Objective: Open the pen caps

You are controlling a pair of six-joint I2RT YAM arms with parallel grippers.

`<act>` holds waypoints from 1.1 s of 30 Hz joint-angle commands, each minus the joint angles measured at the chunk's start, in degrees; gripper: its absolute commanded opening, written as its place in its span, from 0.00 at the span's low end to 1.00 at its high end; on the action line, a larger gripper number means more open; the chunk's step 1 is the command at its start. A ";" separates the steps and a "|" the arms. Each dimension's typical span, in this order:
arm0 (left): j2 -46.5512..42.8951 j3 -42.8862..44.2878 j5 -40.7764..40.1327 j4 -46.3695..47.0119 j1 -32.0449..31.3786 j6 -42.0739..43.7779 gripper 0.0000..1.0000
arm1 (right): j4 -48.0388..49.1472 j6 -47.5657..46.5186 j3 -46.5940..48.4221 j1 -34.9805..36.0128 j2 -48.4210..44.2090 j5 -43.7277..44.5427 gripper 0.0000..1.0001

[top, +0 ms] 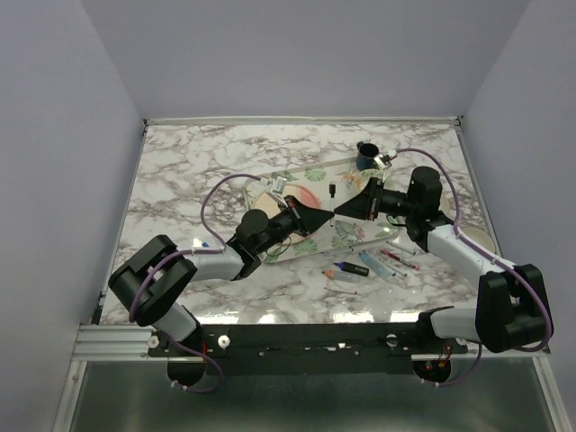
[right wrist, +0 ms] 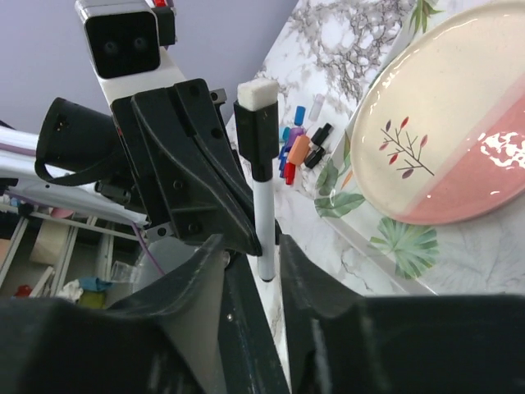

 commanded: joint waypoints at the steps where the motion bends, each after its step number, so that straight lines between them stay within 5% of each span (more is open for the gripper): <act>1: 1.53 2.51 -2.22 3.19 -1.65 -0.02 0.00 | 5.87 2.60 -1.43 0.69 0.30 1.69 0.37; 14: 4.25 4.88 -0.90 3.72 -3.68 -0.20 0.00 | 4.11 1.37 -0.64 0.78 1.79 2.05 0.35; 19: 5.22 5.41 0.06 4.86 -4.03 -0.55 0.00 | 4.46 1.55 -0.38 0.69 2.14 1.26 0.16; 26: 6.27 5.58 0.76 6.10 -4.20 -1.25 0.00 | 4.37 2.16 -0.29 0.70 2.23 1.34 0.32; 33: 7.07 6.38 1.82 6.27 -4.38 -1.69 0.00 | 4.37 1.72 -0.11 0.69 2.58 0.29 0.29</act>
